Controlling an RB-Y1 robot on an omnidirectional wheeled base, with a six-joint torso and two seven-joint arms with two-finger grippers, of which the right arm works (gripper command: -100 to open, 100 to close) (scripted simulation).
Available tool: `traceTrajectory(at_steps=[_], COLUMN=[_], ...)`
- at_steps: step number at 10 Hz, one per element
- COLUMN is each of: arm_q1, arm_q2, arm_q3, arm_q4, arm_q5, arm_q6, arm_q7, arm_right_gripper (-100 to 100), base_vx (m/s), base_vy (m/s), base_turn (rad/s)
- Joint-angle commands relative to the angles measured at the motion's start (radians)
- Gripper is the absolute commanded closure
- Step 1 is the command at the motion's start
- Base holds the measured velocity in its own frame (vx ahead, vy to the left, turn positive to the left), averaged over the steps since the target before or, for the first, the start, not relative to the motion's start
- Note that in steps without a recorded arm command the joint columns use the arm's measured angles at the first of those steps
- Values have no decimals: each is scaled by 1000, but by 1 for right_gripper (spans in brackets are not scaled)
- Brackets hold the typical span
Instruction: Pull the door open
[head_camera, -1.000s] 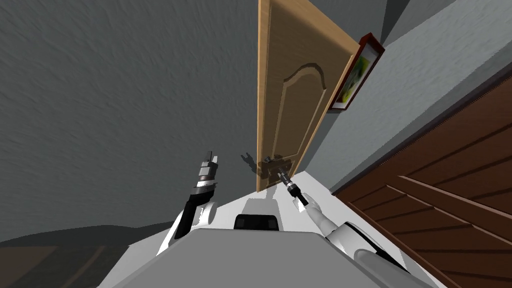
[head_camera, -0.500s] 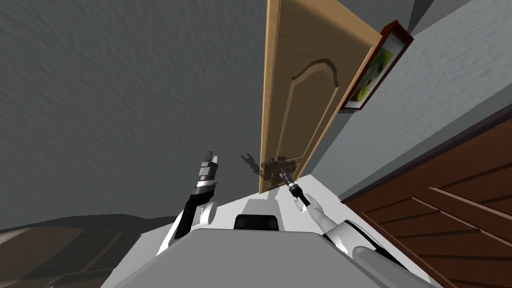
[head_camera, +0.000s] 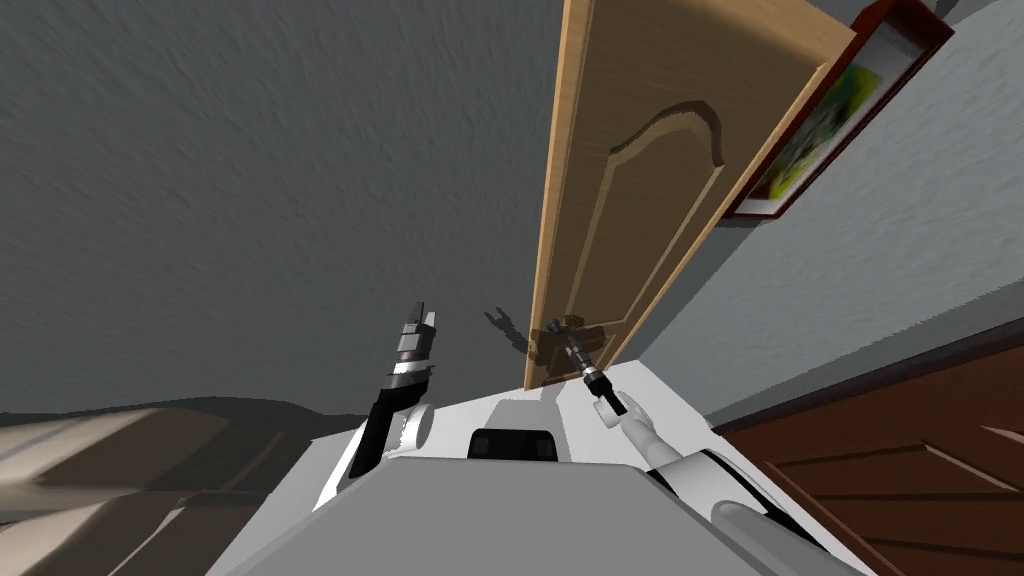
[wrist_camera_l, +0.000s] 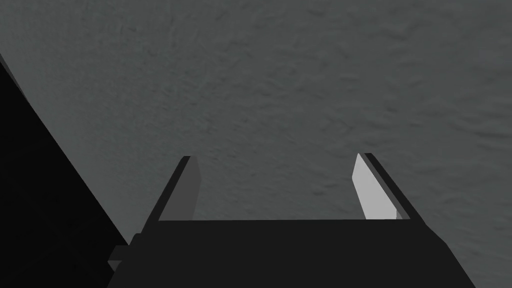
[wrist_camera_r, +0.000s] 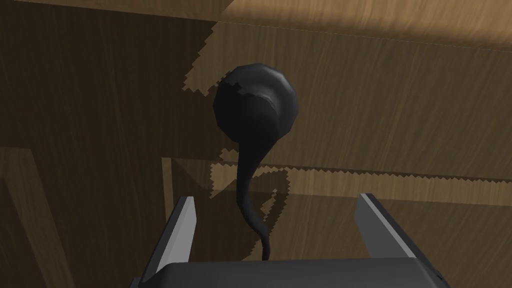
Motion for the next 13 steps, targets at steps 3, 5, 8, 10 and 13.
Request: traceTrajectory(at_steps=[3, 5, 8, 10, 13], arm_q1=[5, 9, 22, 25, 35], arm_q2=[-1, -2, -3, -3, -5], arm_q3=[-77, -101, -168, -188, -241], arm_q4=[27, 31, 42, 45, 54], arm_q5=[9, 11, 18, 20, 26], arm_q6=[-2, 0, 5, 6, 10], arm_q7=[8, 11, 19, 21, 28], arm_right_gripper=[-100, -100, -100, -100, -100], base_vx=[36, 32, 42, 46, 33], base_vy=[7, -3, -9, -31, -28], base_turn=[194, 84, 184, 178, 210])
